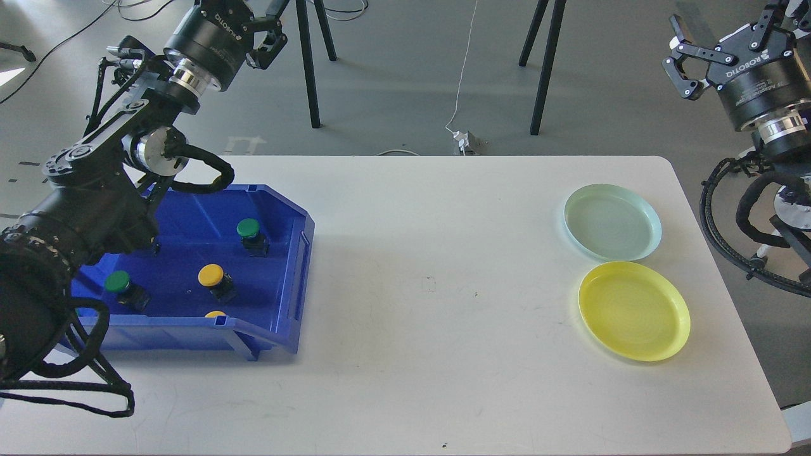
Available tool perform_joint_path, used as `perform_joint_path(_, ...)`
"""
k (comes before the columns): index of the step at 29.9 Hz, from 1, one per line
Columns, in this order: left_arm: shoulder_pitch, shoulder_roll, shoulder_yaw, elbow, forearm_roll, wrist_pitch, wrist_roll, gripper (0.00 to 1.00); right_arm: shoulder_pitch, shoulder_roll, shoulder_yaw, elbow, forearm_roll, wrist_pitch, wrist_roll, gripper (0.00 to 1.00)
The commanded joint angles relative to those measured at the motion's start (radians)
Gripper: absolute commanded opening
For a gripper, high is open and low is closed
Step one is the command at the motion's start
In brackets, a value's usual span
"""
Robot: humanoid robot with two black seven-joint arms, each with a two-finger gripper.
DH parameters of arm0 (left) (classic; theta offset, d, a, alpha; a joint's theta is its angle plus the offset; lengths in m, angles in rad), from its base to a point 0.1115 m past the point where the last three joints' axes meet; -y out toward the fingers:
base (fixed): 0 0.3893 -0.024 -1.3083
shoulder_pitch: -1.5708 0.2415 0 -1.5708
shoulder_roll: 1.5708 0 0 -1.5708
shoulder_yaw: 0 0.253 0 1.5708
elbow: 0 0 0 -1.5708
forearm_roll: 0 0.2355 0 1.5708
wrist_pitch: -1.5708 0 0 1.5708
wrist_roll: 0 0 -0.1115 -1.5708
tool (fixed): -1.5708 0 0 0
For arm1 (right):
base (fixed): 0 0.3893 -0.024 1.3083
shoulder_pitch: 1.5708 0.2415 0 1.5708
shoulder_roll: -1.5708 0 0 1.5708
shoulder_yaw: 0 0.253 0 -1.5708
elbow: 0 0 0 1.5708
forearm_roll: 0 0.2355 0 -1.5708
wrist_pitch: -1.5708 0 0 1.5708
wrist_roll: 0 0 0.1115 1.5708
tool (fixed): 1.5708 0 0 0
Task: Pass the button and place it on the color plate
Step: 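Move the left gripper over the blue bin toward a yellow button, then grasp the yellow-capped button in the bin with the left gripper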
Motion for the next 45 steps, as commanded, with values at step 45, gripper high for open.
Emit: perform_joint_path(45, -0.395, 0.393, 1.337, -0.378, 0.998, 0.102, 0.0, 1.0, -0.198, -0.023, 0.065, 0.017, 0.027, 0.0, 0.003, 0.99)
